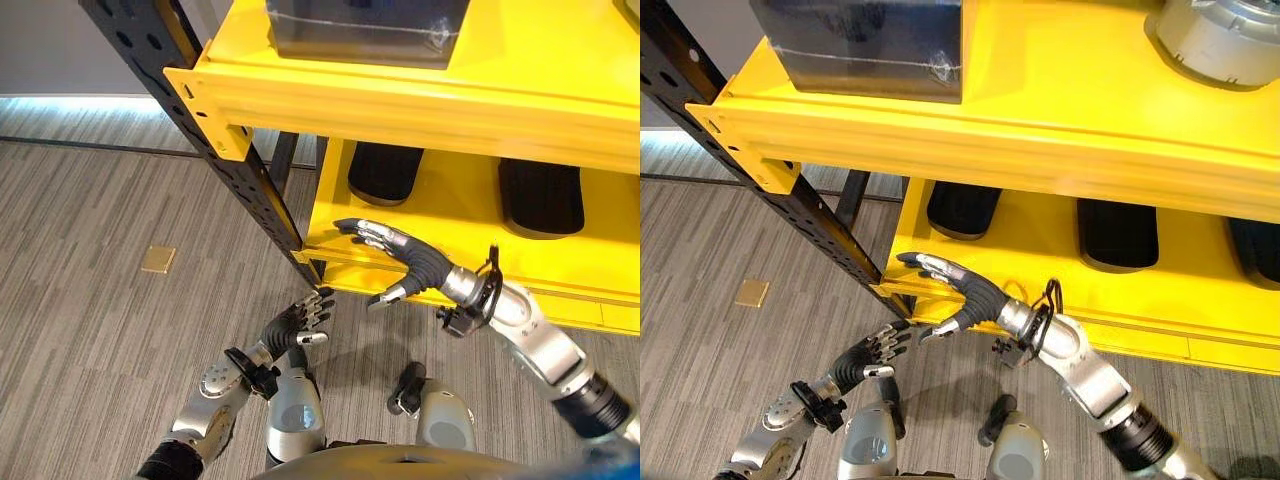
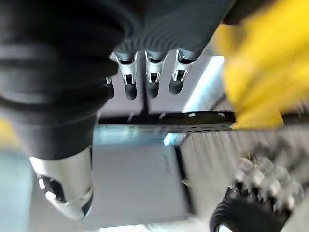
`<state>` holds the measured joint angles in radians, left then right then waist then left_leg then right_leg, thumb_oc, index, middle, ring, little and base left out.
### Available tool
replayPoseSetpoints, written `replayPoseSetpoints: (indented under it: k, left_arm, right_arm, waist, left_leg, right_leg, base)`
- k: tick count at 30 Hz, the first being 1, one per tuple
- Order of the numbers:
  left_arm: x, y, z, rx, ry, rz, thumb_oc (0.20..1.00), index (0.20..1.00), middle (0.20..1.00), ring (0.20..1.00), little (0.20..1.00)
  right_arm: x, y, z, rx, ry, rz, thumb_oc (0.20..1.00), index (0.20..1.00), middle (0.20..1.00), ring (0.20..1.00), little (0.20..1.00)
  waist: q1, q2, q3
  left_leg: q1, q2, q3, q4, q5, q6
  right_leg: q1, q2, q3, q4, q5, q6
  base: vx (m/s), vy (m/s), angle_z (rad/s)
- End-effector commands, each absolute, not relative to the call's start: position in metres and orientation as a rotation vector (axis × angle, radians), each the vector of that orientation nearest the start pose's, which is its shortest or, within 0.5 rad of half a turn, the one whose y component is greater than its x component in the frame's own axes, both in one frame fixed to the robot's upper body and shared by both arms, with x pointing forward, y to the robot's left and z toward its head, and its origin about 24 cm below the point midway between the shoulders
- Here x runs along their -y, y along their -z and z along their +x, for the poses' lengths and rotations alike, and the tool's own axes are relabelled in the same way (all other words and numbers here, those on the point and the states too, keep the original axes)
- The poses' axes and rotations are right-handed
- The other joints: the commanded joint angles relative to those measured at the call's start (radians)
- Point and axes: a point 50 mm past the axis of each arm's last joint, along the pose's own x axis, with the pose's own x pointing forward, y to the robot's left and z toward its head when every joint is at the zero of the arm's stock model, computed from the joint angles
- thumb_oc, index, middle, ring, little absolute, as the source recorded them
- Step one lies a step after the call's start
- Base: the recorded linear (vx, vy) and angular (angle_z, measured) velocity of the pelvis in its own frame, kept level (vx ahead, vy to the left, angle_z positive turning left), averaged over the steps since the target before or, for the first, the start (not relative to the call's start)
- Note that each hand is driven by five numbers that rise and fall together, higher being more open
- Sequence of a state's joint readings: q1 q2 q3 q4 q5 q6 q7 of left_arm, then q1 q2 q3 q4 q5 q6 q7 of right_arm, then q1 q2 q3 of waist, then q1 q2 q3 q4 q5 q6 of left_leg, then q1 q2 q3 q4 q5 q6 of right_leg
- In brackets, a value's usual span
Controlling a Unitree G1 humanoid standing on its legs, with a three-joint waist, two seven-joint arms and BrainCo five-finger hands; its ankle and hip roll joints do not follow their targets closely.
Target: Move parts from the plastic box to the shelf.
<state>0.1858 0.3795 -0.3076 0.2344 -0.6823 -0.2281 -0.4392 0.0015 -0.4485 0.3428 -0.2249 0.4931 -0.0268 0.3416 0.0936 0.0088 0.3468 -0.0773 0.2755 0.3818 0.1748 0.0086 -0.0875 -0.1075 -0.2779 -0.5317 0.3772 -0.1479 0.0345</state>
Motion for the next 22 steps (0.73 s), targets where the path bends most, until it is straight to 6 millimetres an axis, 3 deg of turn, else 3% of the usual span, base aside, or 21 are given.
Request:
replayPoseSetpoints:
  k: [1, 2, 4, 8, 14, 22]
  left_arm:
    - [-0.183, 0.017, 0.172, -0.133, 0.452, -0.419, 1.0, 1.0, 1.0, 1.0, 1.0]
    - [-0.19, 0.021, 0.163, -0.114, 0.402, -0.472, 1.0, 1.0, 1.0, 1.0, 1.0]
    - [-0.198, 0.023, 0.153, -0.098, 0.391, -0.532, 1.0, 1.0, 1.0, 1.0, 1.0]
    - [-0.22, 0.03, 0.14, -0.102, 0.3, -0.552, 1.0, 1.0, 1.0, 1.0, 1.0]
    - [-0.219, 0.03, 0.147, -0.114, 0.306, -0.568, 1.0, 1.0, 1.0, 1.0, 1.0]
    - [-0.215, 0.025, 0.151, -0.1, 0.333, -0.579, 1.0, 1.0, 1.0, 1.0, 1.0]
  right_arm:
    - [0.141, -0.08, 0.238, 0.098, -0.6, 0.186, 1.0, 1.0, 1.0, 1.0, 1.0]
    - [0.167, -0.055, 0.227, 0.024, -0.436, 0.244, 1.0, 1.0, 1.0, 1.0, 1.0]
    - [0.197, -0.031, 0.216, -0.059, -0.257, 0.254, 1.0, 1.0, 1.0, 1.0, 1.0]
    - [0.242, -0.002, 0.198, -0.135, -0.019, 0.203, 1.0, 1.0, 1.0, 1.0, 1.0]
    - [0.246, 0.001, 0.206, -0.139, 0.119, 0.142, 1.0, 1.0, 1.0, 1.0, 1.0]
    - [0.244, 0.001, 0.209, -0.143, 0.165, 0.086, 1.0, 1.0, 1.0, 1.0, 1.0]
  waist:
    - [-0.008, -0.019, -0.062]
    - [-0.021, -0.029, -0.074]
    - [-0.034, -0.037, -0.084]
    - [-0.057, -0.048, -0.102]
    - [-0.063, -0.048, -0.115]
    - [-0.068, -0.042, -0.124]
  left_leg:
    - [0.056, 0.036, 0.018, 0.001, -0.016, 0.002]
    - [0.07, 0.039, 0.034, -0.014, -0.01, -0.002]
    - [0.097, 0.032, 0.038, -0.017, -0.032, -0.009]
    - [0.128, 0.024, 0.06, -0.022, -0.037, -0.005]
    - [0.147, 0.015, 0.056, -0.02, -0.047, 0.001]
    - [0.137, 0.017, 0.063, -0.019, -0.031, 0.006]
  right_leg:
    - [0.072, -0.031, 0.09, -0.162, 0.092, 0.118]
    - [0.08, -0.043, 0.092, -0.191, 0.118, 0.132]
    - [0.095, -0.048, 0.11, -0.207, 0.122, 0.154]
    - [0.125, -0.03, 0.134, -0.24, 0.138, 0.155]
    - [0.15, -0.018, 0.154, -0.262, 0.142, 0.15]
    - [0.142, -0.018, 0.158, -0.274, 0.158, 0.143]
  base:
    - [-0.02, -0.01, -0.06]
    - [-0.02, -0.008, -0.09]
    - [0.03, -0.006, -0.12]
    - [0.01, -0.033, -0.32]
    - [0.02, -0.03, -0.21]
    - [-0.02, -0.012, -0.09]
